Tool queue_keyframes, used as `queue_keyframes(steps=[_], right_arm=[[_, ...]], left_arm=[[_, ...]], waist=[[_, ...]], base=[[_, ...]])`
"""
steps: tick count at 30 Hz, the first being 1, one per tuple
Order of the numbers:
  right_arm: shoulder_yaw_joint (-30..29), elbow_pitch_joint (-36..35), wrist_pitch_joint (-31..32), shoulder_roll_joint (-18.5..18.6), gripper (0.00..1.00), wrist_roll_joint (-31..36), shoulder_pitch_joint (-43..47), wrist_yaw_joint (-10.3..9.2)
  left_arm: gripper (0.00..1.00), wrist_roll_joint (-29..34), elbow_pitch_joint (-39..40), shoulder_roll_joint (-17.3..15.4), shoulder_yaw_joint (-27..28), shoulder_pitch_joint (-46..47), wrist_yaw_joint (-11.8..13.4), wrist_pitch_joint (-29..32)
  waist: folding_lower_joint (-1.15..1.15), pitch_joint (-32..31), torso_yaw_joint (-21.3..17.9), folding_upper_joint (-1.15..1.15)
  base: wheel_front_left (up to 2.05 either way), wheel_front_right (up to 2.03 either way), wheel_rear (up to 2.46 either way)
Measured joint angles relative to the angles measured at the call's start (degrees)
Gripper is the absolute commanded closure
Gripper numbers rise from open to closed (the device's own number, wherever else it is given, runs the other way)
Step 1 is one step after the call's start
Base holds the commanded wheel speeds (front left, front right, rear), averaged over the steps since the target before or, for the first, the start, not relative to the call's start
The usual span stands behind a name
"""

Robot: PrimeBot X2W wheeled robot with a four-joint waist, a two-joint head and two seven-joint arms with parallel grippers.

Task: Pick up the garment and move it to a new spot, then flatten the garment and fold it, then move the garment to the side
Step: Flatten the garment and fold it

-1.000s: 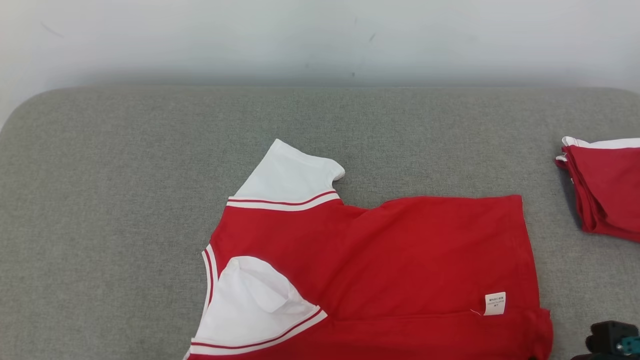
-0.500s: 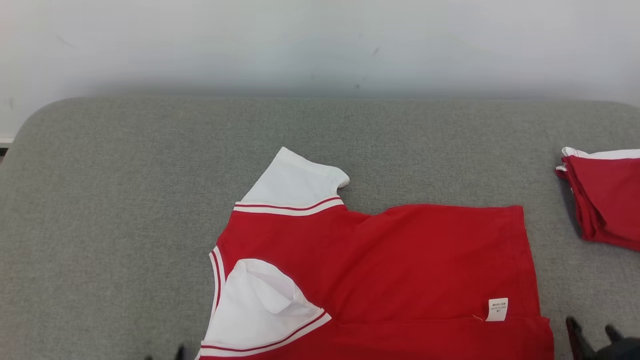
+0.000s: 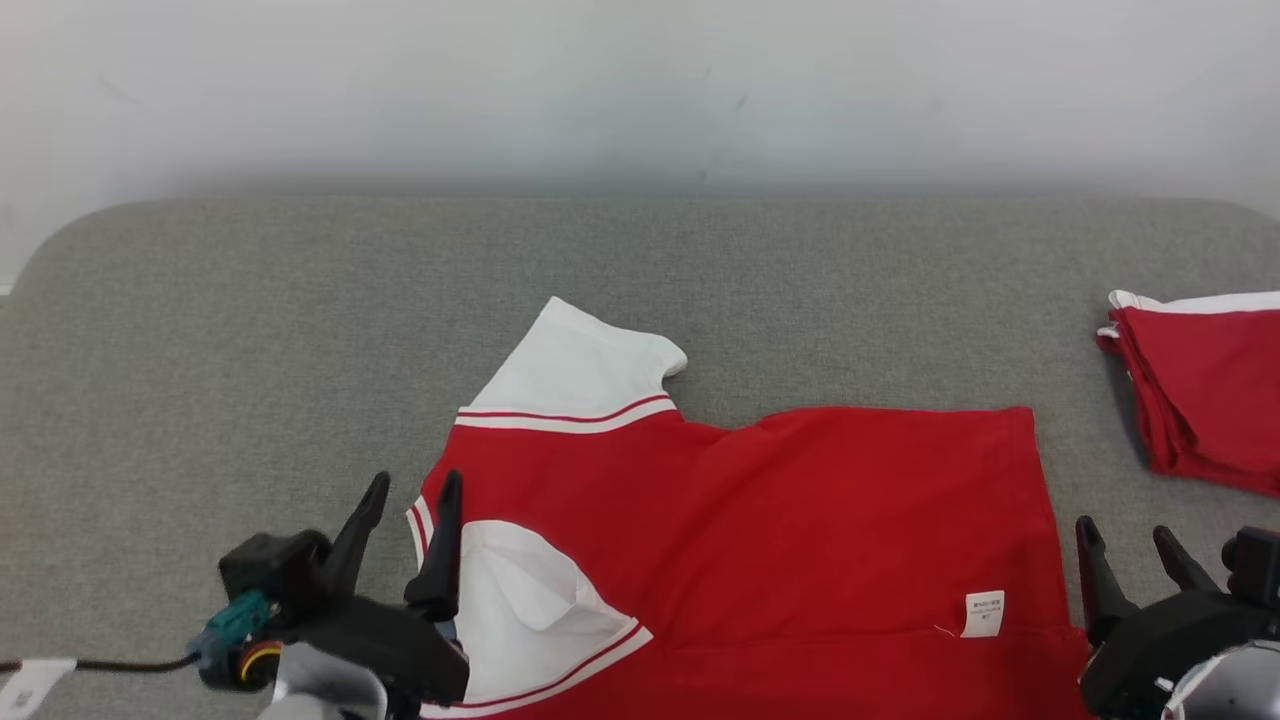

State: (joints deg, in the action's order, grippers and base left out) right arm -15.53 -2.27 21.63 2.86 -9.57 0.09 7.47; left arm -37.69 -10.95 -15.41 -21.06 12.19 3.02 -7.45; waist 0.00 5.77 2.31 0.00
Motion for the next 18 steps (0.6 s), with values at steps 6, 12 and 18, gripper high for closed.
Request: queue_keyframes(steps=[6,12,18], right_arm=[[4.39,1.08,-0.38,0.02,0.0,0.49,-4.28,0.0],[6.99,0.82,-0.02,0.04,0.0,0.18,-7.57,0.0],[9.91,0.25,-0.35,0.04,0.0,0.76,-11.0,0.0]], left_arm=[[0.0,2.59,-9.61,1.09,-3.04,12.21,-1.88,4.16],[0.0,4.41,-20.11,0.09,-4.55,25.34,-2.59,11.52],[0.0,6.88,-27.33,-0.73,-6.01,35.8,-2.87,15.73]], waist=[[0.0,2.39,-1.69,0.0],[0.01,6.78,-3.9,0.01],[0.01,11.85,-6.67,0.01]], base=[[0.0,0.0,0.0],[0.0,0.0,0.0],[0.0,0.0,0.0]])
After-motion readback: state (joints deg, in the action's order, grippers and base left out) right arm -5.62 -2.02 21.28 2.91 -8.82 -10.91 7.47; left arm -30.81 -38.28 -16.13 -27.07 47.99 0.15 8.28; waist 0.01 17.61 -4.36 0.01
